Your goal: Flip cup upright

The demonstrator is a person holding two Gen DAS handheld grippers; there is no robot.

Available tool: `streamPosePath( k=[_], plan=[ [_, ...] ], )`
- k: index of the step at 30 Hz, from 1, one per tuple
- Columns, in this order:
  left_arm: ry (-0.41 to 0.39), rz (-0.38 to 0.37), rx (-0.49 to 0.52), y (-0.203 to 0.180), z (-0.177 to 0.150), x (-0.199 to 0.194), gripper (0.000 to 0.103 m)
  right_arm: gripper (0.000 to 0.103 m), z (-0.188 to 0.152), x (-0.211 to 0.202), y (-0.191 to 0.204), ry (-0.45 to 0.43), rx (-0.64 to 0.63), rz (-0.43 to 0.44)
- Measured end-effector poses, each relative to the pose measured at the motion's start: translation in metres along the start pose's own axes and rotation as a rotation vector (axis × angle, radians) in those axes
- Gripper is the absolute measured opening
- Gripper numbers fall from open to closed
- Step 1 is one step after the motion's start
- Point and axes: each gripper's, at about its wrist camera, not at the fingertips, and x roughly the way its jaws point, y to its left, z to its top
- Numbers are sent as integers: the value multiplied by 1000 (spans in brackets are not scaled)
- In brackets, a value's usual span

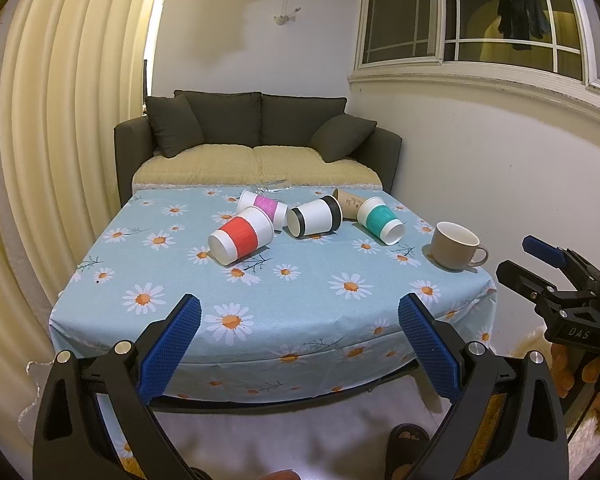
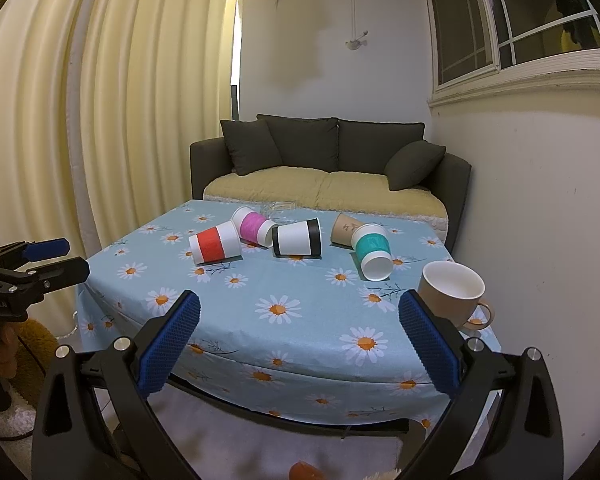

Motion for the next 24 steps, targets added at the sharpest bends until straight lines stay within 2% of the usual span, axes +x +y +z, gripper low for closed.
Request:
streamPosePath(
  k=[24],
  plan=[
    [-3,0,1,0,-1,1,97,99,1,1,5,11,-5,4]
  ],
)
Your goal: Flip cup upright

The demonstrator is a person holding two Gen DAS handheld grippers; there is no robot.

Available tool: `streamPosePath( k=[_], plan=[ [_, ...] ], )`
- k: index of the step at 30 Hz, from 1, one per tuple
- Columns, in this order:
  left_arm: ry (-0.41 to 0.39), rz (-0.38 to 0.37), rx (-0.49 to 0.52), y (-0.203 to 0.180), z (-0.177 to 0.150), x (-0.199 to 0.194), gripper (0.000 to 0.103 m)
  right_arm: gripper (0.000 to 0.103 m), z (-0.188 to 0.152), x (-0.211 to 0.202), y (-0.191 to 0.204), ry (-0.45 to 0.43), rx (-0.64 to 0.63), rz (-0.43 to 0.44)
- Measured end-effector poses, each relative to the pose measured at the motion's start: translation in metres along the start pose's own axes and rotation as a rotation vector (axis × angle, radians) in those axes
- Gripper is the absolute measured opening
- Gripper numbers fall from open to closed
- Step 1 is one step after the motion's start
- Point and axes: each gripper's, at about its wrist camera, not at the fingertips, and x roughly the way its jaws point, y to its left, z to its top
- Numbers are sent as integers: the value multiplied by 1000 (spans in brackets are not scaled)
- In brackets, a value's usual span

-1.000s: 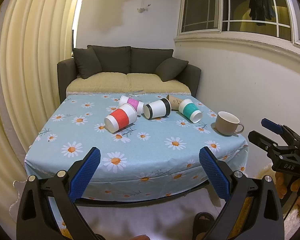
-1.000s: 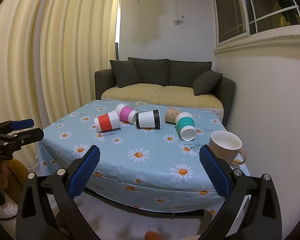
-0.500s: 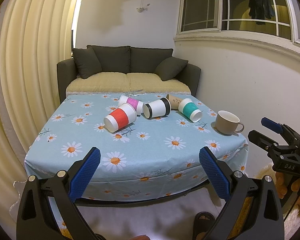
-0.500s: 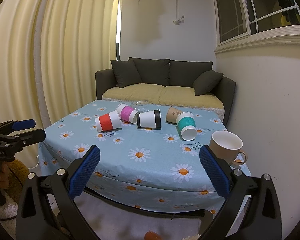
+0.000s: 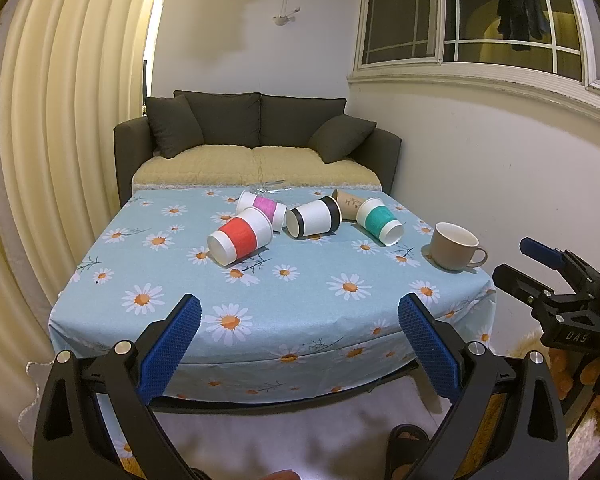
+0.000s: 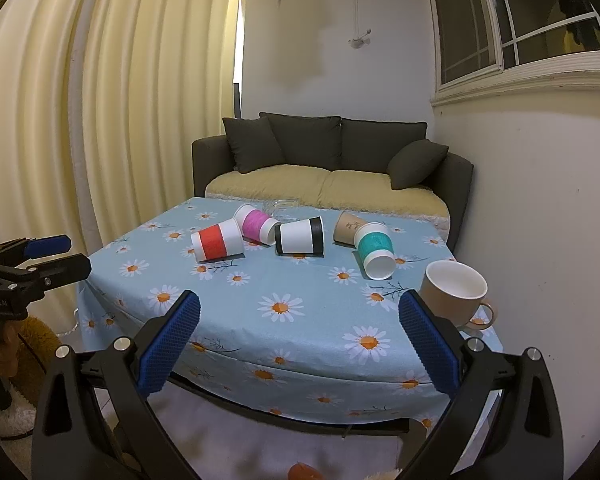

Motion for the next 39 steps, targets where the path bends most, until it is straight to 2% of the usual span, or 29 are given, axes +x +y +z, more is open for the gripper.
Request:
streamPosePath(
  k=[19,27,34,39],
  plan=[
    [13,-3,-2,-2,0,3,97,99,-1,4,-2,17,6,5],
    [46,-9,23,-3,4,17,97,99,6,20,-17,88,72,47],
    [105,-19,67,-4,16,43,97,99,23,51,-20,104,16,29],
    [153,-59,89,-1,36,73,97,99,48,99,-29,196,-38,32]
  ],
)
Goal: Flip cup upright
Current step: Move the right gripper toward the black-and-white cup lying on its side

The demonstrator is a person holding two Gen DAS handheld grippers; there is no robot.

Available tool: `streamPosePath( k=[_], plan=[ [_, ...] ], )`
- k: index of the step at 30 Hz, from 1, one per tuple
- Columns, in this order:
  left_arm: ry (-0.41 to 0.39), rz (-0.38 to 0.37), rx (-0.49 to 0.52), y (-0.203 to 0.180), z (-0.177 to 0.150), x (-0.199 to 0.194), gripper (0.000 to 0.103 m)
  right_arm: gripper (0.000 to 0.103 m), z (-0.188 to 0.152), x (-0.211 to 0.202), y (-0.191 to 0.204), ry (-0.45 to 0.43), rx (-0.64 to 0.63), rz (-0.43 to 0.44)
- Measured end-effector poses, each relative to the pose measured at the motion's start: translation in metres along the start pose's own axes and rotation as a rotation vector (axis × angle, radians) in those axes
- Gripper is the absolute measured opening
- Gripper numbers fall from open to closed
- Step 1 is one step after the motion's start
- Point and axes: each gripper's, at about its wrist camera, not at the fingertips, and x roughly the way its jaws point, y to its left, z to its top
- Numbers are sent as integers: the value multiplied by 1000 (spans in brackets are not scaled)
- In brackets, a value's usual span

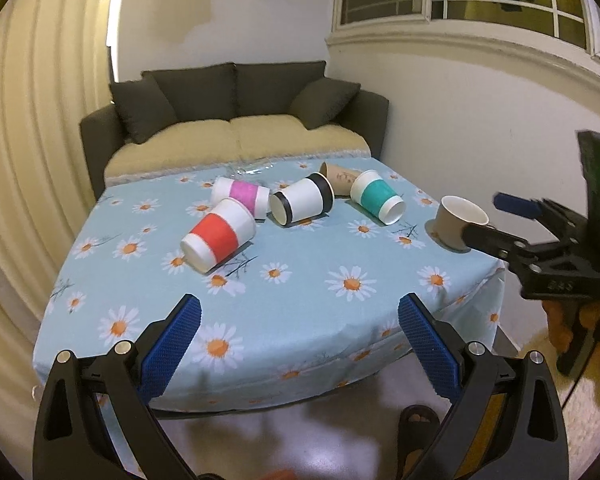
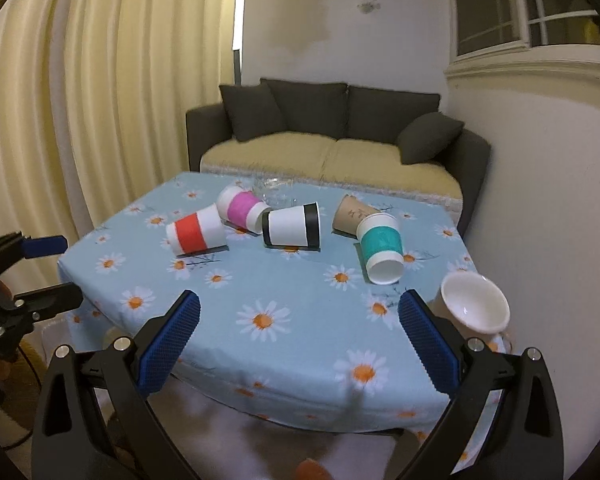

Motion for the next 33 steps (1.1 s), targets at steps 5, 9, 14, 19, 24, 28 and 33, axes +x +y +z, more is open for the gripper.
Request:
streamPosePath(
  k=[5,9,14,19,24,28,33],
  plan=[
    [34,-28,21,9,30,33,97,99,37,59,-22,135,-12,91],
    [60,-35,33,16,47,63,96,99,68,116,-36,266,4,184],
    [92,-33,55,21,64,102,96,99,97,182,-52,424,137,302],
    [143,-53,214,18,85,139,96,99,110,213,-71,475,332,399],
    [272,-151,424,9,114,188,96,99,111,220,-101,470,488,458],
    [348,-237,536,0,134,219,96,99,109,214,-121,481,545,498],
    [453,-284,616,-10,142,263,95,99,105,203,-139,475,567,523]
  ],
)
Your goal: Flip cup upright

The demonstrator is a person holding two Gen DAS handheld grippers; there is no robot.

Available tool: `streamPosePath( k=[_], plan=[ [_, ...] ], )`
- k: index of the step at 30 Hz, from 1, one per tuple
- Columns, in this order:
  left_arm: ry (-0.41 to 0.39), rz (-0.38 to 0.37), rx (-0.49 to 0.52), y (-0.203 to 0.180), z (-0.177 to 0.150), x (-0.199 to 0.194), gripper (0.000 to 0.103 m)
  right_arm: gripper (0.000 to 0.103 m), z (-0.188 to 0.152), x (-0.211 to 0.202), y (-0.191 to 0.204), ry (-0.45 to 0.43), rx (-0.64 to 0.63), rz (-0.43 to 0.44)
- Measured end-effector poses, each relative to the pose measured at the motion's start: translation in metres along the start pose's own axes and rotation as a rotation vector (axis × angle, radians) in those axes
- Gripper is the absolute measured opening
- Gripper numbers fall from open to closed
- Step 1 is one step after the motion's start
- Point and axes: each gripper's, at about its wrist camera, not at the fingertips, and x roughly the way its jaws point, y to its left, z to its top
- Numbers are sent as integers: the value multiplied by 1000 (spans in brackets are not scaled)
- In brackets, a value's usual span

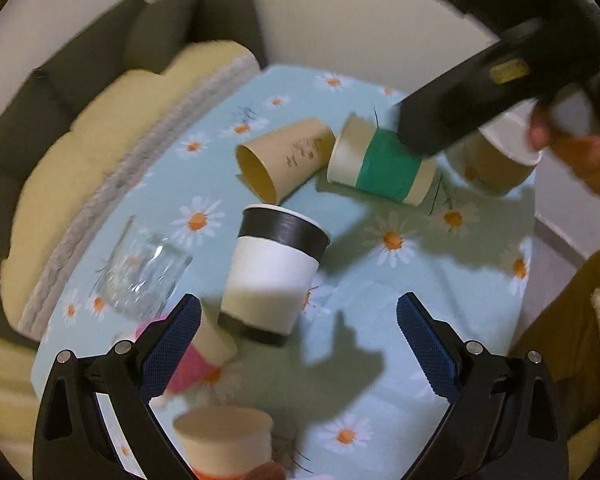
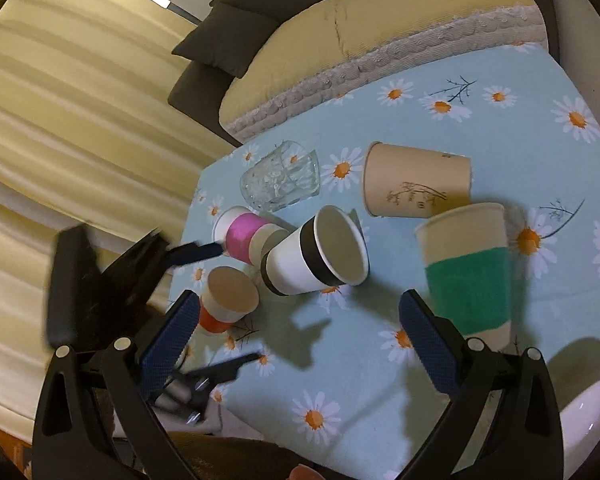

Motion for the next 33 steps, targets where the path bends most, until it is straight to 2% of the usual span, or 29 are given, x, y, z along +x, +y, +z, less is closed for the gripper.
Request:
streamPosePath(
  k=[3,6,9,12,13,16,22,24,29,33],
  plan=[
    [100,30,71,-1,11,24,95,99,-3,-6,-6,7,-1,6],
    [156,38,114,-4,16,38,94,99,-6,-12,-12,14,-3,26],
    [194,55,120,-3,20,50,88,99,-10,-15,-16,13,0,43],
    [234,77,126,1,22,61,76,99,-14,-15,-21,18,2,56],
    [246,73,124,3,21,63,76,99,-15,-15,-22,21,3,57],
    [263,92,122,4,24,70,76,99,-18,-15,-27,23,17,63],
    [291,113,114,5,24,80,64,99,-24,-20,-32,21,31,81],
    [292,117,103,6,24,82,62,99,-25,-22,-32,21,30,84],
    [266,111,79,4,27,73,62,99,-30,-24,-27,28,30,83],
    [216,74,16,3,33,43,62,99,-35,-29,-20,30,32,84]
  ],
)
